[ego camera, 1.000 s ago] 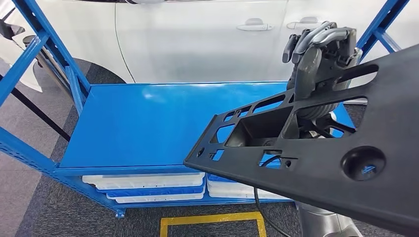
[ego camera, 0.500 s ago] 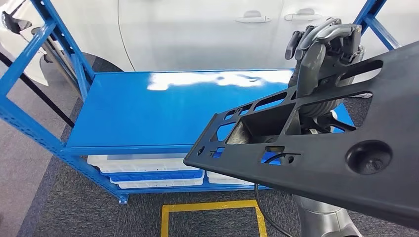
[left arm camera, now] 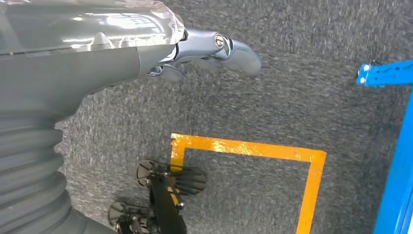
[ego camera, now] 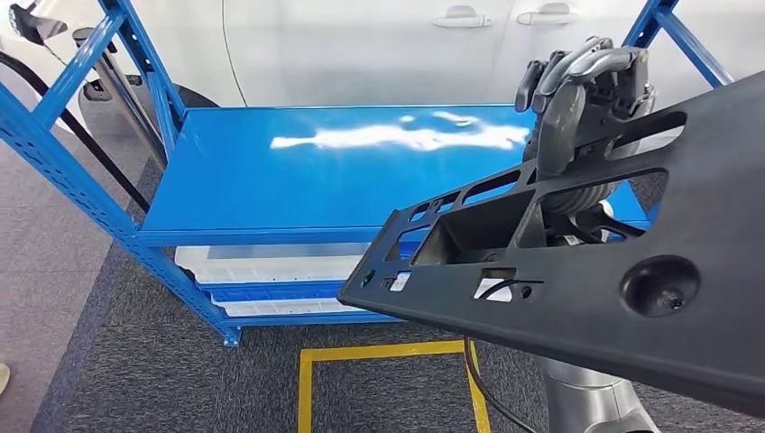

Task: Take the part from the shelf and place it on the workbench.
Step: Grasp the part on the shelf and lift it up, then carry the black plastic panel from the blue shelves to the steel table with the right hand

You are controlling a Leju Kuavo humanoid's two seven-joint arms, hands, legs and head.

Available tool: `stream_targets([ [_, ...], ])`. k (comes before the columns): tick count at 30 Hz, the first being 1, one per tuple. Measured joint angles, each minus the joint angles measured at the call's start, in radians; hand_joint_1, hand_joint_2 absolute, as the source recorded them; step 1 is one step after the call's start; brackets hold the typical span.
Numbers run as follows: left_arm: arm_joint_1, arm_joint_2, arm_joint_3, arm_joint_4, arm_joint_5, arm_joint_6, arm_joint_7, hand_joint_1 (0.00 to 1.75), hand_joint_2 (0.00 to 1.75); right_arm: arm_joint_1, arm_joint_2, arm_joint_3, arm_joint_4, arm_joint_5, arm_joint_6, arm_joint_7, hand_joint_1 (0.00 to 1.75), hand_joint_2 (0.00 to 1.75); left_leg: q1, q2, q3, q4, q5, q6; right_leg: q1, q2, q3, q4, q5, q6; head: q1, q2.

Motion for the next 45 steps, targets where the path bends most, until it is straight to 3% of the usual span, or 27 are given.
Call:
stream_targets([
  [3,0.004,0.001,-0.006,0.001,0.001,0.004,0.003,0.0,1.75,0.074,-0.002,0.0,-0.001,0.021,0.026,-0.058,1.75,1.75,0.004,-0.002,0.001,-0.01,0.02,-0.019,0.004,-0.002,0.006,-0.036,0.013,-0.014,0.001,0.0],
  [4,0.006,0.001,-0.01,0.001,0.0,0.005,0.004,0.0,1.75,0.094,-0.003,0.001,-0.001,0.024,0.03,-0.071,1.75,1.75,0.004,-0.002,-0.005,-0.002,0.005,-0.023,0.002,-0.004,0.0,-0.042,0.024,-0.021,0.0,0.0],
  [6,0.007,0.002,-0.016,0.002,-0.005,0.005,0.003,0.0,1.75,0.122,-0.003,0.001,-0.004,0.032,0.029,-0.08,1.75,1.75,0.006,-0.002,-0.03,0.073,-0.079,-0.03,-0.004,-0.006,-0.02,-0.049,0.05,-0.034,0.0,0.0],
  [8,0.007,0.003,-0.02,0.002,-0.009,0.005,0.003,0.0,1.75,0.144,-0.002,0.001,-0.008,0.046,0.02,-0.075,1.75,1.75,0.008,-0.002,-0.061,0.205,-0.173,-0.038,-0.003,-0.006,-0.05,-0.048,0.073,-0.038,0.0,0.0],
  [9,0.006,0.003,-0.022,0.002,-0.009,0.005,0.003,0.0,1.75,0.153,-0.002,0.002,-0.011,0.052,0.015,-0.071,1.75,1.75,0.008,-0.001,-0.066,0.257,-0.189,-0.041,-0.002,-0.006,-0.066,-0.045,0.084,-0.037,0.0,0.0],
  [10,0.006,0.003,-0.022,0.002,-0.009,0.005,0.004,0.0,1.75,0.161,-0.002,0.003,-0.014,0.058,0.011,-0.069,1.75,1.75,0.009,-0.001,-0.057,0.281,-0.181,-0.043,-0.002,-0.006,-0.083,-0.042,0.094,-0.035,0.0,0.0],
  [11,0.006,0.004,-0.023,0.002,-0.009,0.005,0.004,0.0,1.75,0.167,-0.001,0.004,-0.017,0.061,0.009,-0.067,1.75,1.75,0.01,-0.001,-0.03,0.268,-0.155,-0.045,-0.002,-0.006,-0.1,-0.036,0.104,-0.033,0.0,0.0],
  [13,0.005,0.005,-0.023,0.002,-0.009,0.006,0.005,0.0,1.75,0.174,-0.001,0.006,-0.026,0.065,0.006,-0.067,1.75,1.75,0.011,-0.001,0.07,0.148,-0.12,-0.042,-0.002,-0.006,-0.131,-0.023,0.119,-0.025,0.0,0.0],
  [15,0.002,0.007,-0.023,0.002,-0.009,0.006,0.005,0.0,1.75,0.177,-0.001,0.008,-0.034,0.066,0.004,-0.066,1.75,1.75,0.007,-0.003,0.153,0.023,-0.135,-0.033,-0.001,-0.007,-0.148,-0.012,0.132,-0.015,0.0,0.0],
  [16,0.001,0.008,-0.023,0.002,-0.009,0.006,0.006,0.0,1.75,0.178,-0.001,0.009,-0.037,0.067,0.004,-0.066,1.75,1.75,0.004,-0.005,0.168,-0.007,-0.147,-0.027,-0.001,-0.008,-0.152,-0.01,0.14,-0.009,0.0,0.0],
  [18,0.002,0.008,-0.023,0.002,-0.009,0.006,0.007,0.0,1.75,0.181,-0.001,0.009,-0.041,0.068,0.004,-0.066,1.75,1.75,0.003,-0.004,0.159,-0.014,-0.136,-0.014,-0.002,-0.007,-0.155,-0.013,0.153,0.003,0.0,0.0],
  [19,0.002,0.008,-0.023,0.002,-0.009,0.006,0.007,0.0,1.75,0.182,-0.001,0.01,-0.042,0.068,0.003,-0.066,1.75,1.75,0.005,-0.002,0.152,-0.016,-0.127,-0.006,-0.003,-0.004,-0.162,-0.007,0.143,0.01,0.0,0.0],
  [21,0.0,0.008,-0.023,0.002,-0.008,0.006,0.007,0.0,1.75,0.184,-0.001,0.01,-0.043,0.069,0.003,-0.065,1.75,1.75,0.009,0.002,0.132,-0.019,-0.103,0.006,-0.006,0.0,-0.189,0.054,0.072,0.02,0.001,0.0],
  [23,-0.001,0.008,-0.023,0.002,-0.008,0.006,0.007,0.0,1.75,0.187,-0.001,0.01,-0.043,0.069,0.003,-0.065,1.75,1.75,0.008,0.004,0.104,-0.018,-0.081,0.011,-0.008,0.002,-0.225,0.183,-0.024,0.029,0.0,0.0],
  [24,0.0,0.008,-0.023,0.002,-0.008,0.006,0.007,0.0,1.75,0.189,-0.001,0.01,-0.043,0.069,0.003,-0.065,1.75,1.75,0.008,0.004,0.089,-0.017,-0.07,0.011,-0.009,0.002,-0.235,0.242,-0.048,0.032,0.0,0.0],
  [25,0.0,0.008,-0.024,0.002,-0.008,0.006,0.007,0.0,1.75,0.191,-0.001,0.01,-0.043,0.069,0.003,-0.065,1.75,1.75,0.008,0.004,0.074,-0.016,-0.06,0.009,-0.01,0.002,-0.231,0.275,-0.05,0.033,0.0,0.0],
  [27,0.0,0.008,-0.024,0.002,-0.008,0.006,0.007,0.0,1.75,0.193,-0.001,0.01,-0.043,0.069,0.003,-0.065,1.75,1.75,0.008,0.004,0.048,-0.013,-0.041,0.005,-0.012,0.002,-0.17,0.232,-0.006,0.031,0.0,0.0],
  [28,0.0,0.008,-0.024,0.002,-0.008,0.006,0.007,0.0,1.75,0.193,-0.001,0.01,-0.043,0.069,0.003,-0.065,1.75,1.75,0.008,0.004,0.039,-0.012,-0.033,0.001,-0.012,0.002,-0.117,0.164,0.013,0.027,0.0,0.0],
  [30,0.0,0.008,-0.024,0.002,-0.008,0.006,0.007,0.0,1.75,0.192,-0.001,0.01,-0.045,0.069,0.003,-0.064,1.75,1.75,0.006,0.003,0.025,-0.011,-0.019,-0.008,-0.007,0.003,-0.024,0.025,0.015,0.015,0.0,0.0],
  [31,0.0,0.008,-0.024,0.002,-0.008,0.006,0.007,0.0,1.75,0.192,-0.001,0.011,-0.047,0.069,0.003,-0.064,1.75,1.75,0.005,0.003,0.022,-0.013,-0.011,-0.014,-0.004,0.004,-0.001,-0.014,0.009,0.009,0.0,0.0],
  [33,0.001,0.008,-0.024,0.002,-0.009,0.006,0.007,0.0,1.75,0.192,-0.001,0.011,-0.05,0.069,0.003,-0.064,1.75,1.75,0.004,0.002,0.019,-0.02,0.006,-0.027,-0.001,0.004,-0.002,-0.032,0.013,-0.004,0.0,0.0],
  [34,0.002,0.008,-0.024,0.002,-0.009,0.006,0.007,0.0,1.75,0.191,-0.001,0.011,-0.05,0.069,0.003,-0.064,1.75,1.75,0.005,0.001,0.015,-0.018,0.002,-0.032,-0.003,0.002,-0.006,-0.037,0.022,-0.013,0.0,0.0],
  [36,0.003,0.008,-0.024,0.003,-0.011,0.006,0.007,0.0,1.75,0.192,-0.001,0.011,-0.05,0.069,0.003,-0.064,1.75,1.75,0.005,0.0,-0.008,0.036,-0.052,-0.04,-0.007,-0.003,-0.02,-0.044,0.04,-0.031,0.0,0.0],
  [38,0.003,0.009,-0.024,0.003,-0.011,0.006,0.007,0.0,1.75,0.193,-0.001,0.011,-0.05,0.069,0.003,-0.064,1.75,1.75,0.007,0.0,-0.049,0.169,-0.146,-0.044,-0.004,-0.006,-0.04,-0.041,0.057,-0.04,0.0,0.0],
  [40,0.004,0.008,-0.024,0.003,-0.012,0.006,0.007,0.0,1.75,0.194,-0.001,0.011,-0.05,0.069,0.003,-0.064,1.75,1.75,0.007,0.0,-0.068,0.274,-0.19,-0.047,0.0,-0.006,-0.066,-0.033,0.072,-0.041,0.0,0.0],
  [42,0.004,0.008,-0.024,0.003,-0.012,0.006,0.007,0.0,1.75,0.195,-0.001,0.011,-0.05,0.069,0.003,-0.064,1.75,1.75,0.007,0.0,-0.014,0.233,-0.16,-0.043,0.003,-0.006,-0.091,-0.024,0.084,-0.04,0.0,0.0],
  [45,0.002,0.01,-0.024,0.003,-0.012,0.006,0.007,0.0,1.75,0.195,-0.001,0.011,-0.051,0.069,0.003,-0.064,1.75,1.75,0.001,-0.001,0.125,0.026,-0.121,-0.03,0.005,-0.005,-0.114,-0.013,0.098,-0.031,0.0,0.0],
])
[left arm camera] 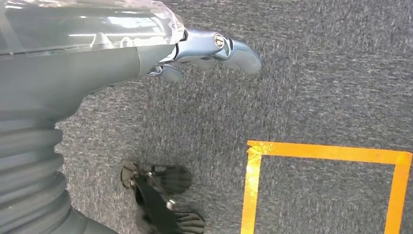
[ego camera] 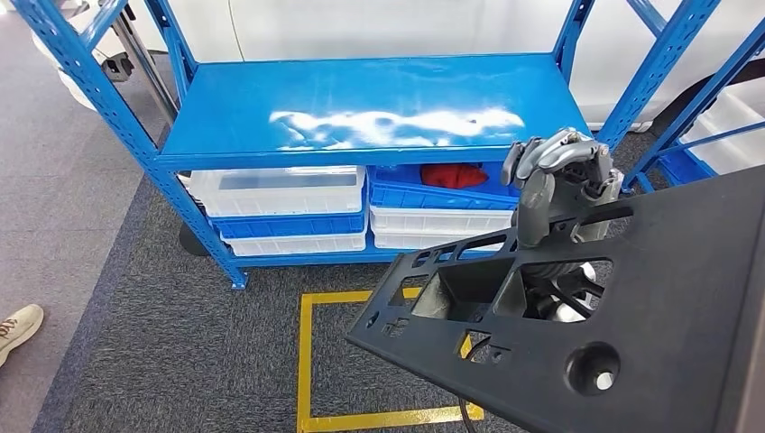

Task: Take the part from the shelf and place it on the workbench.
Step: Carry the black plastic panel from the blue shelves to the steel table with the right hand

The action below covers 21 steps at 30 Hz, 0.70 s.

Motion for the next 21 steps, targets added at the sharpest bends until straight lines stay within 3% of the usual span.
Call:
stream_targets([
  [2,-0.001,0.002,0.0,0.0,0.0,0.0,0.0,0.0,1.75,0.0,0.0,0.0,0.0,0.0,0.0,0.0,1.75,1.75,-0.006,-0.001,0.022,-0.044,-0.001,0.007,-0.001,0.0,-0.006,0.0,0.013,0.011,0.0,0.0],
  [4,0.0,0.002,0.0,0.0,0.001,0.0,0.0,0.0,1.75,0.0,0.0,0.0,0.0,0.0,0.0,0.0,1.75,1.75,-0.004,0.001,0.012,-0.05,0.015,0.017,-0.001,0.002,-0.011,0.001,0.019,0.022,0.0,0.0],
  [5,-0.001,0.003,0.0,0.0,0.002,0.0,0.0,0.0,1.75,0.0,0.0,0.0,0.0,0.0,0.0,0.0,1.75,1.75,-0.001,0.003,0.005,-0.054,0.026,0.025,-0.001,0.005,-0.018,0.013,0.003,0.028,0.0,0.0],
  [7,-0.004,0.002,0.0,0.0,0.004,0.0,0.0,0.0,1.75,0.0,0.0,0.0,0.0,0.0,0.0,0.0,1.75,1.75,0.004,0.008,-0.013,-0.06,0.048,0.036,-0.004,0.011,-0.047,0.094,-0.077,0.037,0.0,0.0],
  [9,-0.004,0.002,0.0,0.0,0.004,0.0,0.0,0.0,1.75,0.001,0.0,0.0,0.0,0.0,0.0,0.0,1.75,1.75,0.004,0.008,-0.041,-0.058,0.068,0.037,-0.009,0.011,-0.084,0.228,-0.164,0.045,0.0,0.0],
  [10,-0.004,0.002,0.0,0.0,0.004,0.0,0.0,0.0,1.75,0.002,0.0,0.0,0.0,0.0,0.0,0.0,1.75,1.75,0.004,0.009,-0.055,-0.056,0.078,0.036,-0.012,0.011,-0.09,0.276,-0.179,0.049,0.0,0.0],
  [11,-0.004,0.002,0.0,0.0,0.004,0.0,0.0,0.0,1.75,0.003,0.0,0.0,0.0,0.0,0.0,0.0,1.75,1.75,0.005,0.009,-0.069,-0.052,0.086,0.034,-0.016,0.011,-0.08,0.293,-0.173,0.052,0.0,0.0],
  [12,-0.004,0.001,0.0,0.0,0.004,0.0,0.0,0.0,1.75,0.003,0.0,0.0,0.0,0.0,0.0,0.0,1.75,1.75,0.005,0.01,-0.083,-0.048,0.093,0.032,-0.019,0.01,-0.053,0.273,-0.15,0.054,0.0,0.0],
  [13,-0.004,0.001,0.0,0.0,0.004,0.0,0.0,0.0,1.75,0.003,0.0,0.0,0.0,0.0,0.0,0.0,1.75,1.75,0.006,0.01,-0.095,-0.043,0.1,0.028,-0.022,0.01,-0.007,0.218,-0.121,0.056,0.0,0.0],
  [15,-0.004,0.001,0.0,0.0,0.004,0.0,0.0,0.0,1.75,0.002,0.0,0.001,0.0,0.0,0.0,0.0,1.75,1.75,0.006,0.009,-0.114,-0.034,0.113,0.018,-0.023,0.012,0.09,0.074,-0.105,0.052,0.0,0.0],
  [16,-0.004,0.001,0.0,0.0,0.004,0.0,0.0,0.0,1.75,0.002,0.0,0.001,0.0,0.0,0.0,0.0,1.75,1.75,0.006,0.008,-0.119,-0.032,0.12,0.012,-0.021,0.013,0.12,0.024,-0.108,0.047,0.0,0.0],
  [17,-0.004,0.001,0.0,0.0,0.004,0.0,0.0,0.0,1.75,0.001,0.0,0.001,0.0,0.0,0.0,0.0,1.75,1.75,0.005,0.008,-0.122,-0.033,0.129,0.006,-0.017,0.014,0.131,-0.001,-0.115,0.04,0.0,0.0],
  [19,-0.003,0.0,0.0,0.001,0.004,0.0,0.0,0.0,1.75,0.001,0.0,0.001,0.0,0.0,0.0,0.0,1.75,1.75,0.006,0.007,-0.126,-0.039,0.144,-0.008,-0.015,0.013,0.121,-0.006,-0.101,0.023,0.0,0.0],
  [20,-0.001,0.001,0.0,0.001,0.003,0.0,0.0,0.0,1.75,0.0,0.0,0.001,0.0,0.0,0.0,0.0,1.75,1.75,0.007,0.007,-0.133,-0.035,0.136,-0.014,-0.015,0.011,0.112,-0.008,-0.092,0.013,0.0,0.0],
  [21,0.0,0.001,0.0,0.001,0.003,0.0,0.0,0.0,1.75,0.0,0.0,0.001,0.0,0.0,0.0,0.0,1.75,1.75,0.008,0.006,-0.143,-0.015,0.107,-0.019,-0.017,0.009,0.102,-0.011,-0.079,0.003,0.0,0.0],
])
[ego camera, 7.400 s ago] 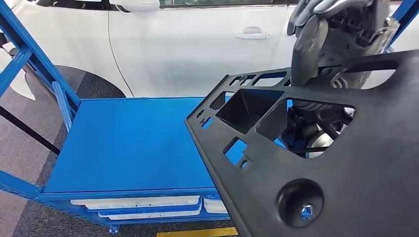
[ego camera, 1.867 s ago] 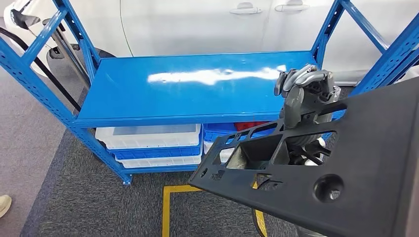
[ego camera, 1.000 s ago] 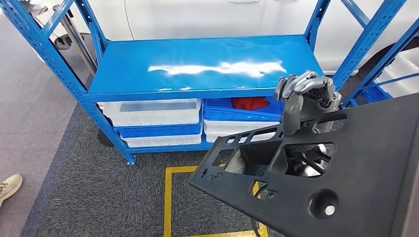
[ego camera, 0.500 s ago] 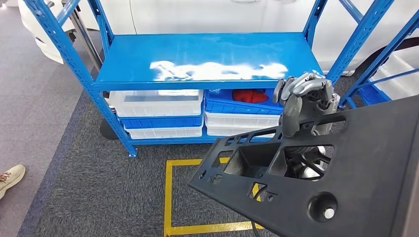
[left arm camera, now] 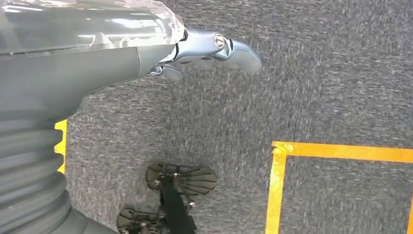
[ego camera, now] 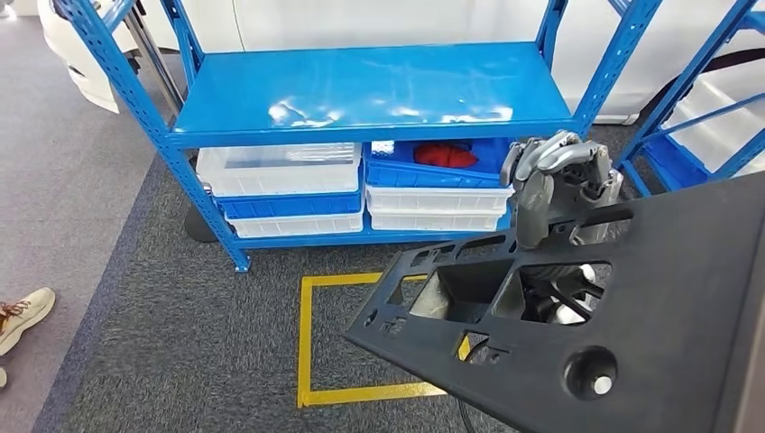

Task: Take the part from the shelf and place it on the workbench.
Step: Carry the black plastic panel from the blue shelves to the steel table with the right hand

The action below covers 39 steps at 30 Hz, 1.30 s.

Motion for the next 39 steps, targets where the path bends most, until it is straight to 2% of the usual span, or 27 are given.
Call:
stream_targets([
  [3,0.001,0.0,0.0,0.0,0.0,0.0,0.0,0.0,1.75,0.001,0.0,0.0,0.0,0.0,0.0,0.0,1.75,1.75,0.003,0.0,-0.051,0.179,-0.149,-0.01,0.004,-0.003,-0.042,-0.001,0.037,-0.016,0.0,0.0],
  [4,0.001,0.0,0.0,0.0,0.0,0.0,0.0,0.0,1.75,0.001,0.0,0.0,0.0,0.0,0.0,0.0,1.75,1.75,0.003,0.0,-0.06,0.243,-0.174,-0.012,0.006,-0.003,-0.058,0.0,0.049,-0.017,0.0,0.0],
  [5,0.001,0.0,0.0,0.0,0.0,0.0,0.0,0.0,1.75,0.002,0.0,0.0,0.0,0.0,0.0,0.0,1.75,1.75,0.003,0.0,-0.056,0.28,-0.173,-0.013,0.008,-0.003,-0.075,0.001,0.061,-0.017,0.0,0.0],
  [6,0.001,0.0,0.0,0.0,0.0,0.0,0.0,0.0,1.75,0.002,0.0,0.0,0.0,0.0,0.0,0.0,1.75,1.75,0.003,0.0,-0.034,0.281,-0.152,-0.011,0.01,-0.003,-0.091,0.003,0.073,-0.016,0.0,0.0],
  [8,-0.001,0.001,0.0,0.0,0.0,0.0,0.0,0.0,1.75,0.002,0.0,0.0,0.0,0.0,0.0,0.0,1.75,1.75,0.002,-0.001,0.065,0.177,-0.107,-0.003,0.012,-0.002,-0.119,0.009,0.093,-0.011,0.0,0.0],
  [10,-0.005,0.002,0.0,0.001,0.0,0.0,0.0,0.0,1.75,0.002,0.0,0.0,0.0,0.0,0.0,0.0,1.75,1.75,-0.003,-0.002,0.174,0.027,-0.119,0.009,0.014,-0.003,-0.135,0.014,0.11,-0.002,0.0,0.0],
  [11,-0.007,0.003,0.0,0.001,0.0,0.0,0.0,0.0,1.75,0.001,0.0,0.0,-0.001,0.0,0.0,0.0,1.75,1.75,-0.007,-0.003,0.203,-0.02,-0.132,0.015,0.013,-0.004,-0.137,0.014,0.118,0.003,0.0,0.0],
  [12,-0.007,0.003,0.0,0.001,0.0,0.0,0.0,0.0,1.75,0.001,0.0,0.0,-0.001,0.0,0.0,0.0,1.75,1.75,-0.01,-0.003,0.211,-0.041,-0.137,0.02,0.012,-0.005,-0.138,0.012,0.127,0.01,0.0,0.0],
  [14,-0.007,0.003,0.0,0.001,0.0,0.0,0.0,0.0,1.75,0.001,0.0,0.0,0.0,0.0,0.0,0.0,1.75,1.75,-0.008,-0.001,0.197,-0.047,-0.119,0.033,0.01,-0.003,-0.145,0.012,0.131,0.022,0.0,0.0],
  [15,-0.007,0.002,0.0,0.002,0.0,0.0,0.0,0.0,1.75,0.001,0.0,0.0,0.0,0.0,0.0,0.0,1.75,1.75,-0.006,0.001,0.188,-0.049,-0.107,0.04,0.009,-0.001,-0.153,0.026,0.109,0.027,0.0,0.0],
  [16,-0.007,0.002,0.0,0.002,0.0,0.0,0.0,0.0,1.75,0.002,0.0,0.001,0.0,0.0,0.0,0.001,1.75,1.75,-0.004,0.003,0.176,-0.051,-0.093,0.046,0.008,0.001,-0.166,0.061,0.068,0.031,0.0,0.0],
  [18,-0.007,0.002,0.0,0.002,0.0,0.0,0.0,0.0,1.75,0.003,0.0,0.001,0.0,0.0,0.0,0.001,1.75,1.75,-0.004,0.005,0.147,-0.049,-0.069,0.052,0.005,0.002,-0.2,0.182,-0.034,0.037,0.0,0.0],
  [19,-0.007,0.002,-0.001,0.002,0.0,0.0,0.0,0.0,1.75,0.003,0.0,0.001,0.0,0.0,0.0,0.001,1.75,1.75,-0.004,0.006,0.131,-0.048,-0.057,0.052,0.004,0.002,-0.213,0.249,-0.064,0.04,0.0,0.0],
  [20,-0.007,0.001,-0.001,0.002,0.0,0.0,0.0,0.0,1.75,0.004,0.0,0.001,0.0,0.0,0.0,0.001,1.75,1.75,-0.005,0.006,0.114,-0.045,-0.046,0.051,0.003,0.002,-0.216,0.293,-0.068,0.042,0.0,0.0],
  [21,-0.007,0.001,-0.001,0.002,0.0,0.0,0.0,0.0,1.75,0.004,0.0,0.001,0.0,0.0,0.0,0.001,1.75,1.75,-0.005,0.006,0.097,-0.041,-0.037,0.049,0.002,0.002,-0.202,0.307,-0.052,0.043,0.0,0.0],
  [22,-0.007,0.0,-0.002,0.002,0.0,0.0,0.0,0.0,1.75,0.004,0.0,0.001,0.0,0.0,0.0,0.001,1.75,1.75,-0.004,0.006,0.081,-0.036,-0.028,0.046,0.001,0.002,-0.169,0.28,-0.023,0.043,0.0,0.0],
  [23,-0.007,0.0,-0.002,0.002,0.0,0.0,0.0,0.0,1.75,0.004,0.0,0.001,0.0,0.0,0.0,0.001,1.75,1.75,-0.004,0.006,0.068,-0.031,-0.021,0.043,-0.001,0.001,-0.118,0.221,-0.002,0.041,0.0,0.0],
  [25,-0.006,0.0,-0.003,0.002,0.0,0.0,0.002,0.0,1.75,0.002,0.0,0.001,0.0,-0.001,0.004,-0.002,1.75,1.75,-0.007,0.005,0.049,-0.021,-0.009,0.034,0.003,0.001,-0.016,0.078,-0.008,0.032,0.0,0.0],
  [27,-0.005,0.001,0.001,0.002,0.0,0.0,0.012,0.0,1.75,-0.002,-0.003,0.001,-0.001,-0.01,0.024,-0.021,1.75,1.75,-0.008,0.004,0.043,-0.02,0.002,0.022,0.008,0.002,0.022,0.01,-0.032,0.019,0.0,0.0],
  [29,-0.002,0.005,0.008,0.002,0.0,-0.005,0.028,0.0,1.75,-0.007,-0.011,-0.002,-0.003,-0.03,0.059,-0.041,1.75,1.75,-0.006,0.004,0.039,-0.019,0.01,0.01,0.008,0.001,0.014,0.003,-0.02,0.003,0.0,0.0],
  [30,0.0,0.007,0.011,0.002,0.0,-0.01,0.033,0.0,1.75,-0.011,-0.015,-0.005,-0.004,-0.038,0.073,-0.044,1.75,1.75,-0.004,0.003,0.032,-0.007,-0.003,0.005,0.007,0.0,0.009,0.002,-0.011,-0.007,0.0,0.0],
  [32,0.003,0.013,0.013,0.002,0.0,-0.018,0.038,0.0,1.75,-0.017,-0.019,-0.012,-0.007,-0.049,0.091,-0.043,1.75,1.75,-0.002,0.002,0.0,0.076,-0.075,-0.002,0.006,-0.002,-0.006,-0.002,0.007,-0.02,0.0,0.0],
  [34,0.004,0.017,0.014,0.002,0.0,-0.021,0.04,0.0,1.75,-0.019,-0.021,-0.017,-0.008,-0.052,0.098,-0.041,1.75,1.75,-0.001,0.002,-0.044,0.212,-0.155,-0.007,0.008,-0.002,-0.026,0.0,0.022,-0.024,0.0,0.0],
  [35,0.004,0.018,0.015,0.002,0.0,-0.021,0.041,0.0,1.75,-0.019,-0.022,-0.018,-0.008,-0.052,0.099,-0.04,1.75,1.75,-0.001,0.002,-0.053,0.258,-0.17,-0.009,0.009,-0.002,-0.035,0.001,0.028,-0.024,0.0,0.0],
  [36,0.005,0.018,0.016,0.002,0.0,-0.022,0.042,0.0,1.75,-0.019,-0.023,-0.018,-0.008,-0.052,0.101,-0.039,1.75,1.75,-0.001,0.002,-0.045,0.269,-0.166,-0.009,0.01,-0.002,-0.044,0.003,0.034,-0.023,0.0,0.0],
  [37,0.005,0.018,0.017,0.002,0.0,-0.022,0.043,0.0,1.75,-0.019,-0.024,-0.019,-0.008,-0.052,0.103,-0.038,1.75,1.75,-0.001,0.002,-0.015,0.238,-0.147,-0.008,0.01,-0.001,-0.051,0.005,0.039,-0.021,0.0,0.0],
  [39,0.004,0.02,0.019,0.002,0.0,-0.022,0.044,0.0,1.75,-0.019,-0.024,-0.019,-0.008,-0.052,0.104,-0.037,1.75,1.75,-0.002,0.002,0.085,0.09,-0.106,0.001,0.01,-0.001,-0.061,0.01,0.045,-0.016,0.0,0.0],
])
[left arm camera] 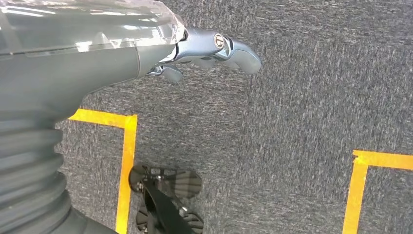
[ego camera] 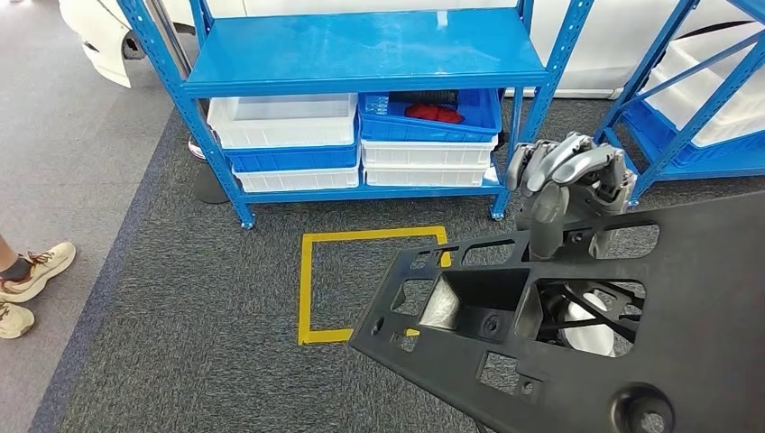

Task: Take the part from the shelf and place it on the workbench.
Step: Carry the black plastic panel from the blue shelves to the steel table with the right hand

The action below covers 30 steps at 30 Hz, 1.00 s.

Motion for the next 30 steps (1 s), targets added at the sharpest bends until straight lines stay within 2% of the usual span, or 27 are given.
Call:
stream_targets([
  [1,-0.001,0.001,0.001,0.0,0.0,0.0,0.0,0.0,1.75,-0.001,0.0,0.0,0.0,0.0,0.0,0.001,1.75,1.75,-0.003,-0.001,0.039,-0.061,0.012,0.005,0.0,0.0,-0.004,0.002,0.003,0.004,0.0,0.0],
  [2,-0.001,0.002,0.002,0.0,0.0,0.0,0.0,0.0,1.75,-0.002,0.0,0.0,0.0,0.0,0.0,0.002,1.75,1.75,-0.006,-0.002,0.062,-0.102,0.016,0.011,0.0,0.0,-0.007,0.005,0.006,0.009,0.0,0.0],
  [4,-0.001,0.003,0.005,0.0,0.0,0.001,0.0,0.0,1.75,-0.003,0.0,-0.001,0.0,0.001,0.001,0.004,1.75,1.75,-0.012,-0.002,0.064,-0.115,0.02,0.021,0.0,0.0,-0.012,0.005,0.014,0.021,0.0,0.0],
  [6,0.0,0.002,0.009,0.0,0.0,0.002,0.0,0.0,1.75,-0.004,0.0,-0.001,0.0,0.004,0.004,0.005,1.75,1.75,-0.007,0.0,0.06,-0.126,0.029,0.033,0.0,0.001,-0.019,0.014,0.01,0.034,0.0,0.0],
  [7,-0.001,0.002,0.01,0.0,0.001,0.002,0.0,0.0,1.75,-0.005,0.0,-0.001,0.0,0.007,0.006,0.006,1.75,1.75,-0.004,0.001,0.057,-0.13,0.036,0.039,-0.001,0.002,-0.03,0.037,-0.009,0.04,0.0,0.0],
  [8,-0.001,0.001,0.011,0.0,0.001,0.002,0.0,0.0,1.75,-0.007,0.0,-0.002,0.0,0.011,0.009,0.006,1.75,1.75,-0.002,0.002,0.052,-0.134,0.043,0.045,-0.002,0.002,-0.05,0.081,-0.04,0.045,0.0,0.0],
  [10,0.0,0.0,0.011,0.0,0.001,0.002,0.0,0.0,1.75,-0.007,0.0,-0.002,0.0,0.016,0.016,0.006,1.75,1.75,-0.003,0.003,0.038,-0.133,0.052,0.05,-0.005,0.003,-0.105,0.211,-0.114,0.053,0.0,0.0],
  [11,0.001,0.0,0.011,0.0,0.0,0.002,0.0,0.0,1.75,-0.006,0.0,-0.002,0.0,0.018,0.018,0.006,1.75,1.75,-0.004,0.003,0.031,-0.13,0.055,0.05,-0.006,0.003,-0.125,0.264,-0.134,0.055,0.0,0.0],
  [12,0.001,0.0,0.011,0.0,0.0,0.002,0.0,0.0,1.75,-0.006,0.0,-0.002,0.0,0.018,0.019,0.006,1.75,1.75,-0.004,0.003,0.024,-0.128,0.058,0.049,-0.006,0.003,-0.131,0.286,-0.137,0.056,0.0,0.0],
  [13,0.002,0.0,0.011,0.0,0.0,0.002,0.0,0.0,1.75,-0.006,0.0,-0.002,0.0,0.018,0.019,0.006,1.75,1.75,-0.004,0.003,0.019,-0.124,0.06,0.048,-0.007,0.003,-0.115,0.267,-0.121,0.056,0.0,0.0],
  [15,0.002,0.0,0.011,0.0,0.001,0.002,0.0,0.0,1.75,-0.007,0.0,-0.002,0.0,0.018,0.019,0.006,1.75,1.75,-0.004,0.002,0.012,-0.117,0.062,0.045,-0.006,0.002,-0.036,0.136,-0.066,0.049,0.0,0.0],
  [16,0.002,-0.001,0.011,0.0,0.001,0.002,0.0,0.0,1.75,-0.007,0.0,-0.002,0.0,0.019,0.019,0.006,1.75,1.75,-0.005,0.002,0.01,-0.113,0.063,0.041,-0.004,0.002,0.001,0.069,-0.045,0.044,0.0,0.0],
  [17,0.002,-0.001,0.011,0.0,0.001,0.002,0.0,0.0,1.75,-0.008,0.0,-0.002,0.0,0.019,0.019,0.006,1.75,1.75,-0.007,0.002,0.007,-0.111,0.064,0.037,-0.001,0.002,0.023,0.026,-0.035,0.038,0.0,0.0],
  [19,0.002,-0.001,0.011,0.0,0.001,0.002,0.0,0.0,1.75,-0.009,0.0,-0.002,0.0,0.022,0.018,0.005,1.75,1.75,-0.008,0.003,0.001,-0.11,0.07,0.026,0.005,0.003,0.026,0.006,-0.03,0.028,0.0,0.0],
  [21,0.002,-0.001,0.011,0.001,0.0,0.002,0.0,0.0,1.75,-0.009,0.0,-0.003,0.0,0.037,0.015,0.003,1.75,1.75,-0.007,0.002,-0.003,-0.109,0.07,0.015,0.001,0.003,0.023,0.001,-0.022,0.016,0.0,0.0],
  [22,0.002,-0.001,0.011,0.001,0.0,0.001,-0.001,0.0,1.75,-0.009,0.0,-0.003,-0.001,0.049,0.013,0.002,1.75,1.75,-0.007,0.002,-0.01,-0.095,0.057,0.01,-0.002,0.002,0.022,-0.003,-0.017,0.009,0.0,0.0],
  [23,0.002,-0.001,0.011,0.001,0.0,0.0,-0.001,0.0,1.75,-0.009,0.0,-0.003,-0.002,0.061,0.011,0.0,1.75,1.75,-0.006,0.001,-0.025,-0.06,0.032,0.007,-0.004,0.002,0.021,-0.007,-0.012,0.003,0.0,0.0],
  [26,0.003,-0.001,0.011,0.001,0.0,-0.005,-0.001,0.0,1.75,-0.006,0.0,-0.005,-0.005,0.078,0.014,-0.003,1.75,1.75,-0.002,0.001,-0.102,0.13,-0.069,-0.002,-0.003,0.007,0.01,-0.008,-0.003,-0.004,0.0,0.0],
  [27,0.003,-0.001,0.011,0.001,0.0,-0.006,-0.001,0.0,1.75,-0.005,0.0,-0.007,-0.005,0.079,0.018,-0.003,1.75,1.75,0.0,0.001,-0.116,0.171,-0.081,-0.004,-0.002,0.011,0.006,-0.007,-0.001,-0.003,0.0,0.0],
  [28,0.004,-0.001,0.011,0.001,0.0,-0.008,-0.001,0.0,1.75,-0.004,0.0,-0.008,-0.005,0.08,0.022,-0.003,1.75,1.75,0.001,0.001,-0.109,0.169,-0.071,-0.005,-0.002,0.017,0.003,-0.005,0.001,-0.002,0.0,0.0],
  [29,0.004,-0.001,0.011,0.001,0.0,-0.008,-0.001,0.0,1.75,-0.003,0.0,-0.009,-0.006,0.081,0.024,-0.002,1.75,1.75,0.002,-0.001,-0.084,0.131,-0.047,-0.005,-0.002,0.025,0.001,-0.002,0.003,0.0,0.0,0.0],
  [30,0.004,0.0,0.011,0.001,0.0,-0.009,0.0,0.0,1.75,-0.002,0.0,-0.01,-0.007,0.084,0.025,-0.001,1.75,1.75,0.005,-0.011,-0.043,0.06,-0.015,-0.004,-0.003,0.032,0.0,0.001,0.003,0.002,0.0,0.0],
])
